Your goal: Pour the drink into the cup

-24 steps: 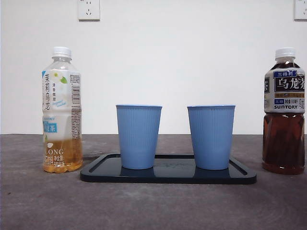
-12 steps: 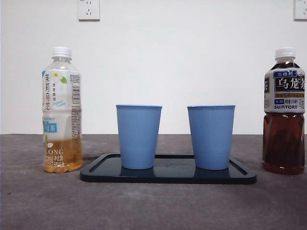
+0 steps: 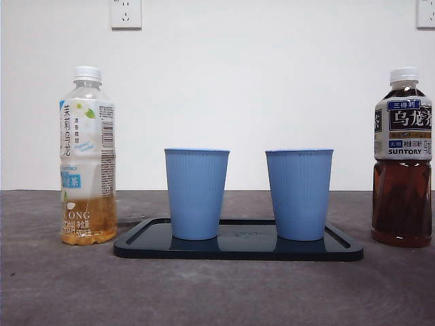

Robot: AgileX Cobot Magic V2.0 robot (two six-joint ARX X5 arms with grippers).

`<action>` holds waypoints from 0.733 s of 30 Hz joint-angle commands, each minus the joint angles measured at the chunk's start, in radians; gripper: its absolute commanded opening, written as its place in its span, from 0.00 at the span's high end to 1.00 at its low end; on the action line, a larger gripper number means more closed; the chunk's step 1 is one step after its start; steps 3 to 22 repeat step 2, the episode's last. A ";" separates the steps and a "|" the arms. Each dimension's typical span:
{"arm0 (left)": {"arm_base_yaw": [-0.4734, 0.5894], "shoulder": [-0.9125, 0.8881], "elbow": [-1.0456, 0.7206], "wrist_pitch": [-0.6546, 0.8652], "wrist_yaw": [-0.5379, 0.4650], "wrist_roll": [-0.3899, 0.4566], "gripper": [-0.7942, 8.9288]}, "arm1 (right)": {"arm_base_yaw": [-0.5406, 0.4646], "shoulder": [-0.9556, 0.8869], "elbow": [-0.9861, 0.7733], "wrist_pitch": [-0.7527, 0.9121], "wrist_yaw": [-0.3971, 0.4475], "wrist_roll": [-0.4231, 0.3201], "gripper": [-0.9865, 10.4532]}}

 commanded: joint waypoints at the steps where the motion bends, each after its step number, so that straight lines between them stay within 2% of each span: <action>1: 0.001 -0.002 -0.021 -0.001 -0.002 0.016 0.88 | -0.002 -0.002 -0.005 0.010 0.002 -0.007 0.90; 22: 0.001 -0.002 -0.021 -0.002 -0.002 0.016 0.88 | -0.002 -0.002 -0.005 0.010 0.001 -0.007 0.90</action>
